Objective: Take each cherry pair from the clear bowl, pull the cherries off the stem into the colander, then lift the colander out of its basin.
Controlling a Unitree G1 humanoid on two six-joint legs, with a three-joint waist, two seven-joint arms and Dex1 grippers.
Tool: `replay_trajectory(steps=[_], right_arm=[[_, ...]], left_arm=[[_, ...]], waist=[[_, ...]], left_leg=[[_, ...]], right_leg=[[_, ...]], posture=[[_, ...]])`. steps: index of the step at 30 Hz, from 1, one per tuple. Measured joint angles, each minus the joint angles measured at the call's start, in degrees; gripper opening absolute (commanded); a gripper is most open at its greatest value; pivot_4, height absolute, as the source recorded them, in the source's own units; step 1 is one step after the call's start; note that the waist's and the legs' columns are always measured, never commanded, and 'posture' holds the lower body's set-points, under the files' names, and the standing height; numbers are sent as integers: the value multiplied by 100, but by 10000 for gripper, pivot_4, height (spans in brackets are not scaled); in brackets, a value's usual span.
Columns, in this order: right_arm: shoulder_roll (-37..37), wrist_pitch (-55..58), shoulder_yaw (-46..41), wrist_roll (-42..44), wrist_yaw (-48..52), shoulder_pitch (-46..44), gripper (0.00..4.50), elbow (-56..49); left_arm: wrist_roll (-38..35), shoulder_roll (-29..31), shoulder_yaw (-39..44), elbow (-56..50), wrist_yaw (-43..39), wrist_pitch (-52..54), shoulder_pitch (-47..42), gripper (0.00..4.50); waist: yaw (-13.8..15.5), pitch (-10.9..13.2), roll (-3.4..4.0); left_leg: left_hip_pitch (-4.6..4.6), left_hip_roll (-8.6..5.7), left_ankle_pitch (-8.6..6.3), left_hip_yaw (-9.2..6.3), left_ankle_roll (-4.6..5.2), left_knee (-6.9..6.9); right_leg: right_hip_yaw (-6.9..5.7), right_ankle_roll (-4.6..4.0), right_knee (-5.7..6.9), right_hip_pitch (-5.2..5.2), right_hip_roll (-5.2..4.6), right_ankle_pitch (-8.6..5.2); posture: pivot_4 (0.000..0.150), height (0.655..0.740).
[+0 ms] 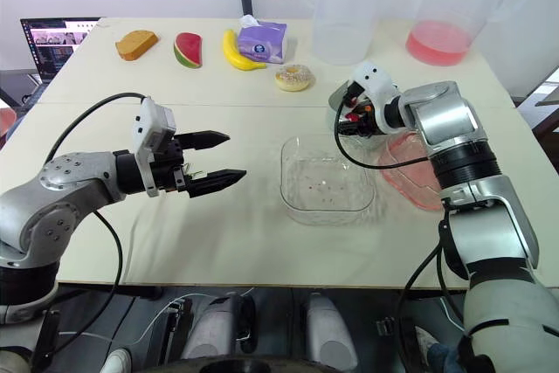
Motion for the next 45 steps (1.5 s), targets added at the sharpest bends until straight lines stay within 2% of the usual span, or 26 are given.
replay_trajectory(steps=[7,12,19,22,23,27,30,35,45], right_arm=[[-359,567,-292,90,39,58,44596,-926],[-978,1337,-1338,597,74,323,44596,-2335],[-1066,2299,-2923,1985,163,2078,44596,-5006],[-885,2491,-3798,2458,49,3000,44596,-5999],[-803,2496,-4120,2561,-7,3598,44596,-6350],[-493,2238,-4640,2591,-231,5008,44596,-6630],[-326,1882,-4900,2595,-352,5562,44596,-6638],[-341,1585,-5192,2858,-484,5726,44596,-6676],[-476,1332,-5220,3200,-716,5984,44596,-6628]], left_arm=[[-19,5,-4,51,-57,0,-63,45000],[-16,56,-4,217,-249,-32,-234,45000],[-18,514,128,440,-949,-329,-174,45000],[-39,762,276,627,-1350,-504,-114,45000],[-36,872,319,726,-1504,-584,-67,45000],[156,1044,392,1019,-1821,-884,160,45000],[265,1047,377,1163,-1886,-987,270,45000],[270,1045,378,1164,-1944,-1029,262,45000],[370,1043,375,1164,-1985,-1102,185,45000]], waist=[[25,1,1],[28,0,1],[-11,0,1],[13,0,0],[42,-3,-4],[28,-3,-5],[17,-2,-4],[-4,-3,-4],[21,-2,-4]], left_leg=[[-2,-1,0,0,1,-1],[0,-2,-2,-3,3,-2],[6,3,-1,-2,2,-8],[6,2,-1,-8,2,-8],[6,1,-2,-16,2,-9],[9,-6,-3,-9,4,-4],[14,-3,-3,-10,4,-4],[16,1,-3,-13,4,-6],[15,-1,-3,-13,4,-5]], right_leg=[[-2,0,-1,0,-4,0],[-6,0,-6,6,-6,0],[-2,0,-5,8,-1,0],[-8,1,-13,17,0,-1],[-15,1,-19,23,0,-1],[-12,2,-20,28,-5,-1],[-11,2,-18,30,6,-1],[-10,2,-18,31,13,-1],[-10,3,-19,33,12,-1]], posture=[[1500,7400],[1500,7400],[1500,7400],[1500,7400],[1500,7400],[1500,7400],[1500,7400],[1500,7400],[1500,7400]])
